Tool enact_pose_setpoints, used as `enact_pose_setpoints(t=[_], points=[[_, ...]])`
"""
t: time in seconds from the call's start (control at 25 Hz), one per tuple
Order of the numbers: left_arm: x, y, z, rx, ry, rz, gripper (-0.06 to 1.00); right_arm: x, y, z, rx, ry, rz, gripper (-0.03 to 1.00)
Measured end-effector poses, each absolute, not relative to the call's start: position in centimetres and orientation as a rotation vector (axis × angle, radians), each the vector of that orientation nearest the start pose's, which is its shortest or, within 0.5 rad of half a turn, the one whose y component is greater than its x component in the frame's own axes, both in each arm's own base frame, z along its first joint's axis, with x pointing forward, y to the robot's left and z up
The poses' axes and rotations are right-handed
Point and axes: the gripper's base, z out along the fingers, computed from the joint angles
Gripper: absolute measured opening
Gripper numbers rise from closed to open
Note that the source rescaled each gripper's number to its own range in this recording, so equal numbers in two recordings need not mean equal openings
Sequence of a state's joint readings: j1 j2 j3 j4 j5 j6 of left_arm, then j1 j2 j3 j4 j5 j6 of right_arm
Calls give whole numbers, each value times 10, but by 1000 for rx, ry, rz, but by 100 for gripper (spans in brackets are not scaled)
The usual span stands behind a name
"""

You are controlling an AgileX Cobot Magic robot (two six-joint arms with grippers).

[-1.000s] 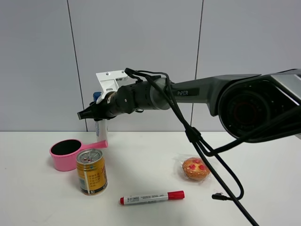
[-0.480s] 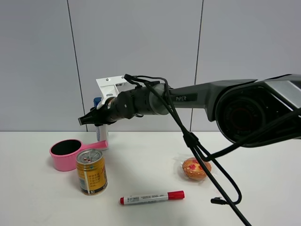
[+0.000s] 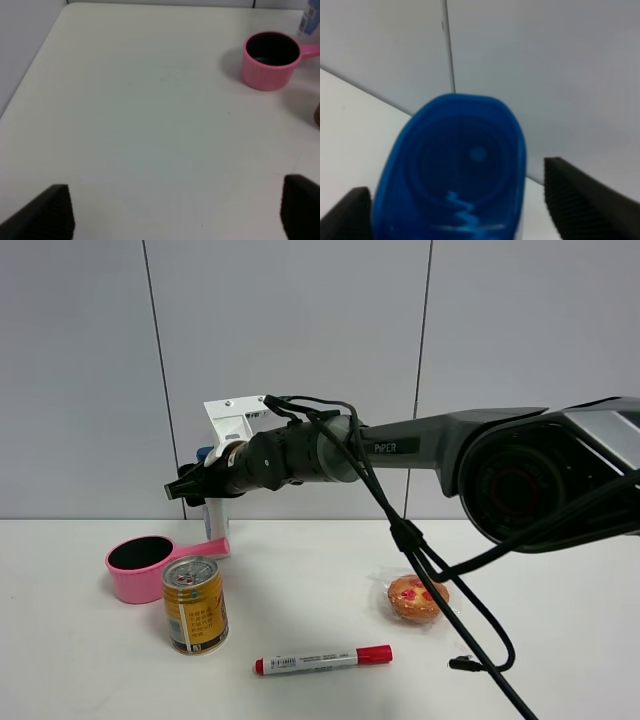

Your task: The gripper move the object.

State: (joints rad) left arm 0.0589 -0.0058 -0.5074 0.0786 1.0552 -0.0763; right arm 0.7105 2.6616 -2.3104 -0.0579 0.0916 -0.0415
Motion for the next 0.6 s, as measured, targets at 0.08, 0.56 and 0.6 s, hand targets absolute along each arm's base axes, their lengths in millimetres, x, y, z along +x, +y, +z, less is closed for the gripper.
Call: enact_pose_setpoints(t=[0.08, 0.56, 0.6], points=[[-7, 6, 280, -141, 2019, 83, 100, 456, 392, 143, -765, 1791, 403, 69], [-7, 6, 280, -141, 2019, 83, 100, 423, 370, 292, -829, 1787, 346, 76], [-7, 6, 280, -141, 2019, 83, 100, 417, 365, 308, -852, 1774, 329, 76]])
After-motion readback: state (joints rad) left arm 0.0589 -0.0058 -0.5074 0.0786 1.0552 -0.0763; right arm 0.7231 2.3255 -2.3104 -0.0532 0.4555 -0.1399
